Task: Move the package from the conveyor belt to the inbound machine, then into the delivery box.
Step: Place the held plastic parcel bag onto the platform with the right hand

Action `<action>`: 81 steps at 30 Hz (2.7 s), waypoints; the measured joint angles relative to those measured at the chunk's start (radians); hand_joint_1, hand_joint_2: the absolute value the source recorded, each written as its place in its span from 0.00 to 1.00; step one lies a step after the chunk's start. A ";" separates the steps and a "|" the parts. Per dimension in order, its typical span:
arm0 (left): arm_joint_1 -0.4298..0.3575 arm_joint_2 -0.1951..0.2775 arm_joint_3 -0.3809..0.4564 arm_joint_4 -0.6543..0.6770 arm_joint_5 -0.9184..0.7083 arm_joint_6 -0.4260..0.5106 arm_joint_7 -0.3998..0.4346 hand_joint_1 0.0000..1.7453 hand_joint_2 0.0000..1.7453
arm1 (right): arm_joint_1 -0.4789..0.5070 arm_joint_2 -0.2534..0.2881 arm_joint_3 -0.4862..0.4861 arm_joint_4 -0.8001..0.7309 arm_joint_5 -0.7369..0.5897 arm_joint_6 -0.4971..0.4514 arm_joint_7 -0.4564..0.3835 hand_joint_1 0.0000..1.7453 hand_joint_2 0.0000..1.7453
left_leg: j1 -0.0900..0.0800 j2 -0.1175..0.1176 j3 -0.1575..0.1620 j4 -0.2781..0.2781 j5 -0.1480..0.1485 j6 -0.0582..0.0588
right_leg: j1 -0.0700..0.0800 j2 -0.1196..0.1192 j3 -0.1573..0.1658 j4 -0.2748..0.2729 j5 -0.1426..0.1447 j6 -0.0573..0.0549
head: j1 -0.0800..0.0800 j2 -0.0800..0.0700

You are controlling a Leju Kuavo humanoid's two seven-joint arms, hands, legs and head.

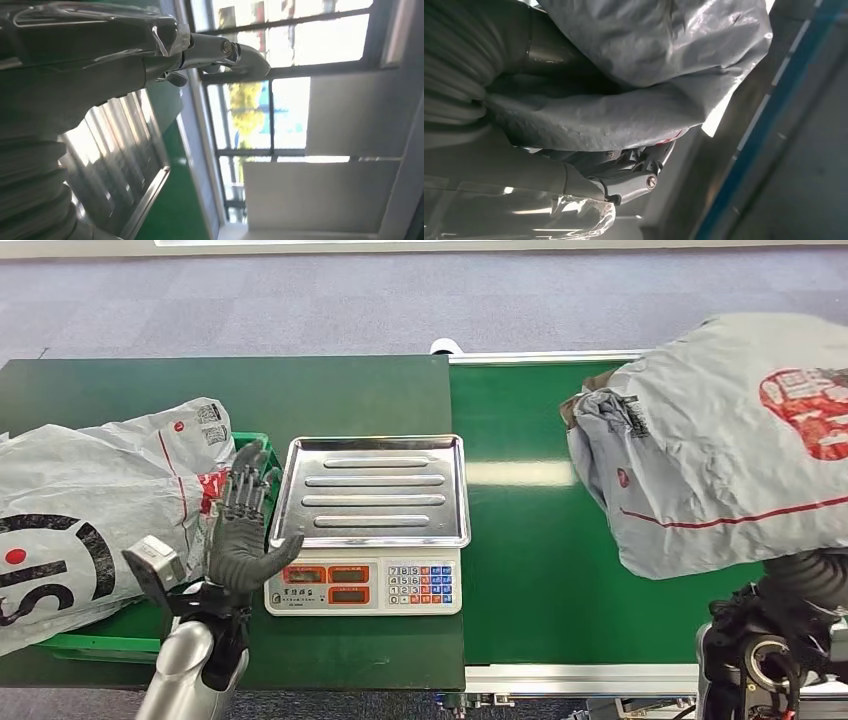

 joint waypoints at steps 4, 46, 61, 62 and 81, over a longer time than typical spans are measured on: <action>0.000 -0.004 0.012 -0.034 -0.017 0.022 -0.009 0.00 1.00 | 0.000 0.005 -0.002 -0.055 0.003 -0.009 0.000 1.00 1.00 | 0.000 0.000 0.000 0.000 0.000 0.000 | 0.000 0.000 0.000 0.000 0.000 0.000 | 0.000 0.000; -0.004 -0.025 -0.077 -0.229 -0.146 0.505 -0.141 0.00 1.00 | -0.676 0.087 0.545 1.334 0.619 0.290 0.225 1.00 1.00 | 0.001 0.005 -0.002 0.000 0.004 -0.001 | 0.001 0.006 -0.004 0.001 0.004 -0.001 | 0.000 0.000; -0.006 -0.023 -0.118 -0.224 -0.186 0.535 -0.141 0.00 1.00 | -0.679 0.104 0.679 1.356 0.770 0.128 0.190 1.00 1.00 | 0.001 0.008 -0.002 0.000 0.004 -0.001 | 0.001 0.009 -0.004 0.001 0.004 -0.001 | 0.000 0.000; -0.006 -0.022 -0.124 -0.228 -0.187 0.537 -0.141 0.00 1.00 | -0.682 0.104 0.692 1.357 0.783 0.133 0.193 1.00 1.00 | 0.001 0.008 -0.001 0.000 0.004 -0.001 | 0.001 0.009 -0.004 0.001 0.004 -0.001 | 0.000 0.000; 0.010 -0.005 -0.146 -0.271 -0.167 0.531 -0.141 0.00 1.00 | -0.706 0.123 0.789 1.386 0.820 0.137 0.194 0.00 1.00 | 0.001 0.009 0.002 0.000 0.003 -0.002 | 0.002 0.010 -0.001 0.001 0.005 -0.002 | 0.000 0.000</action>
